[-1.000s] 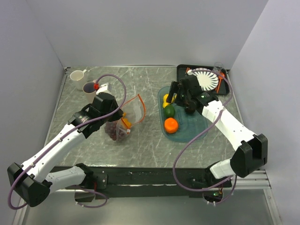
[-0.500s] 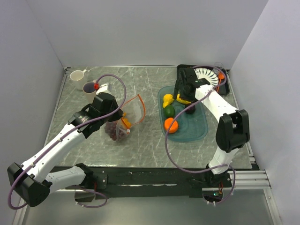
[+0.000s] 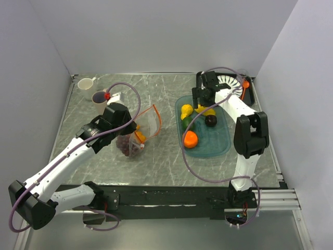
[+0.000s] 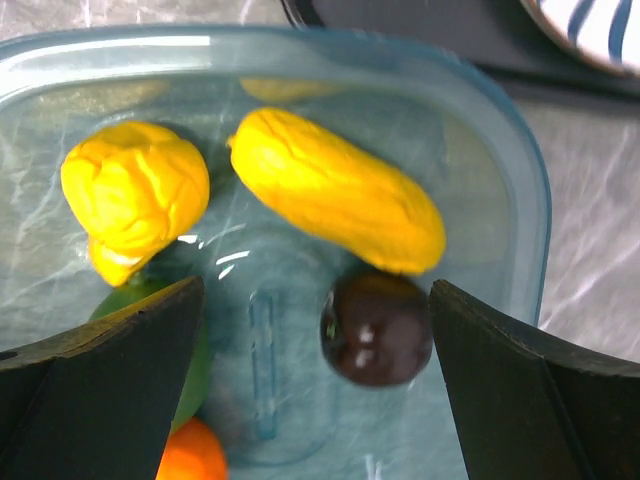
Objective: Place the food in the zip-top bag and seal the zipper
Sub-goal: Pick up the fake fruit from the bin.
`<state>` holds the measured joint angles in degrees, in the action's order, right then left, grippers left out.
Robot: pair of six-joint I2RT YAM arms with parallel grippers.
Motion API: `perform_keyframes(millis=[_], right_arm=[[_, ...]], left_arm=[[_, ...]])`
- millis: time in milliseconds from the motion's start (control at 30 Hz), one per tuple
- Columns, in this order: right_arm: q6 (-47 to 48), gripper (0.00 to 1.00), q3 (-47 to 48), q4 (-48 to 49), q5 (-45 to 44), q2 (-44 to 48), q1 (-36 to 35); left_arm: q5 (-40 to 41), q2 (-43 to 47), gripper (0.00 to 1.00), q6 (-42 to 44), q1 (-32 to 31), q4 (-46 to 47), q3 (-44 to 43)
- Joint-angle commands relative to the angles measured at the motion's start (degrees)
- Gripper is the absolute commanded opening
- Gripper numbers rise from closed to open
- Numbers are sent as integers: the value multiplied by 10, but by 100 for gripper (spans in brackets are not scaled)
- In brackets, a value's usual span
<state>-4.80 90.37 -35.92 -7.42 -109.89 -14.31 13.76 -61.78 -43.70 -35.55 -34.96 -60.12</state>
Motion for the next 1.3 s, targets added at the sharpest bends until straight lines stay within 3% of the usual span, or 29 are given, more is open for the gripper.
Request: perform_keyframes(millis=[0, 267, 533, 800, 867, 1000, 1100, 1267], right_arm=[[90, 100, 39, 33, 30, -16, 9], [136, 100, 89, 2, 34, -74, 35], [152, 99, 110, -34, 150, -112, 60], [142, 98, 133, -63, 134, -145, 60], [139, 94, 134, -69, 145, -147, 62], [125, 75, 114, -71, 159, -126, 63], [122, 66, 95, -71, 173, -107, 63], [109, 66, 76, -100, 201, -83, 63]], left_arm=[[0, -3, 1, 12, 1, 7, -23], [8, -3, 1, 17, 1, 2, -25], [14, -3, 1, 18, 1, 1, -22], [18, -5, 1, 18, 1, -3, -23], [19, -6, 1, 16, 1, -3, -25], [10, -11, 1, 16, 1, 10, -21], [7, -19, 1, 20, 1, 11, -25], [11, -13, 1, 18, 1, 11, -20]])
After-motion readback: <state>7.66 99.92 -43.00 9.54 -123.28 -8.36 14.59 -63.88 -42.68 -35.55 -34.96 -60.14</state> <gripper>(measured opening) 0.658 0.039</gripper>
